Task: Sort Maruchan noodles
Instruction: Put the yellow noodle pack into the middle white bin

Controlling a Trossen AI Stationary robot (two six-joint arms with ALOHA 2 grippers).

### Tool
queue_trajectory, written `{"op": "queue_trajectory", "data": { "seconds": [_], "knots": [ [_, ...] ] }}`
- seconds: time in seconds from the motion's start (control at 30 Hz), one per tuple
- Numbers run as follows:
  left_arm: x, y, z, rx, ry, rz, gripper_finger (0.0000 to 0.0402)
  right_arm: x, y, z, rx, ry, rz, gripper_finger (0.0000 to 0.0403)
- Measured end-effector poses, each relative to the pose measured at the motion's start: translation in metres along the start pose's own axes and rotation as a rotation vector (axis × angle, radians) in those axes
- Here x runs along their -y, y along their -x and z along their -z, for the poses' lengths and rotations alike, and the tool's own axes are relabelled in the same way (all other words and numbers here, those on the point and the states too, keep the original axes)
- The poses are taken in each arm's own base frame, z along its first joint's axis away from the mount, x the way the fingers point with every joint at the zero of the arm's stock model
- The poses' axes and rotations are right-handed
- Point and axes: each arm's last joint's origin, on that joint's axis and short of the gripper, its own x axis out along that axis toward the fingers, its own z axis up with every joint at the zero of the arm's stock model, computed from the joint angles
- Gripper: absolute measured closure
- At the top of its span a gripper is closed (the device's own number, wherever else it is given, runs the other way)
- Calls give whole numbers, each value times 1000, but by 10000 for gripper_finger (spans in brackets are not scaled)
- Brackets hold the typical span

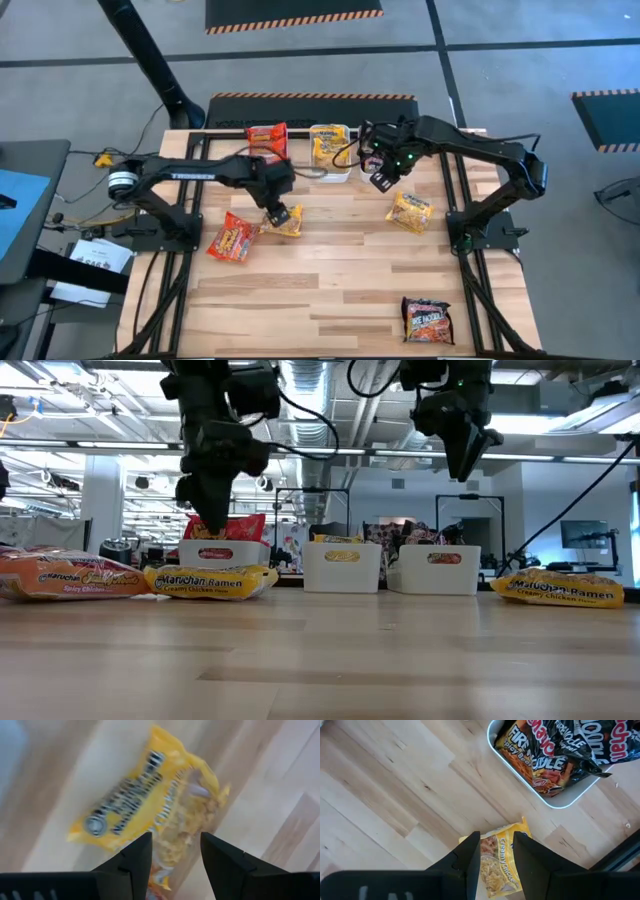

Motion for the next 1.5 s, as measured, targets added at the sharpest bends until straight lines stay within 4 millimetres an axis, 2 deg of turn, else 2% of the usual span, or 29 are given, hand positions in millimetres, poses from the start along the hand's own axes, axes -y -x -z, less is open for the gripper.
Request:
{"op": "queue_trajectory", "data": {
  "seconds": [0.17,0.33,0.57,0.67,0.77,0.93,1.0,1.23,1.5],
  "knots": [
    [13,-27,1,-63,-45,-4,248,0,0,0,3,0,1,264],
    [18,-51,2,-95,-67,-75,248,-1,0,-1,9,0,-2,264],
    [21,-70,3,-141,-44,-115,248,-2,0,0,8,7,-3,264],
    [23,-72,4,-131,-41,-125,254,-6,0,1,8,21,-5,264],
    [26,-72,3,-111,-49,-120,279,-9,0,3,8,33,-8,264],
    [31,-77,4,-109,-72,-61,369,-10,0,3,15,37,-11,264],
    [34,-79,2,-88,-81,-22,391,-10,0,3,15,37,-11,264],
    [41,-77,-4,-42,-126,122,401,-10,0,3,16,37,-9,264],
    [47,-53,-11,94,-170,167,401,-10,0,2,18,37,-10,266]
  ]
}}
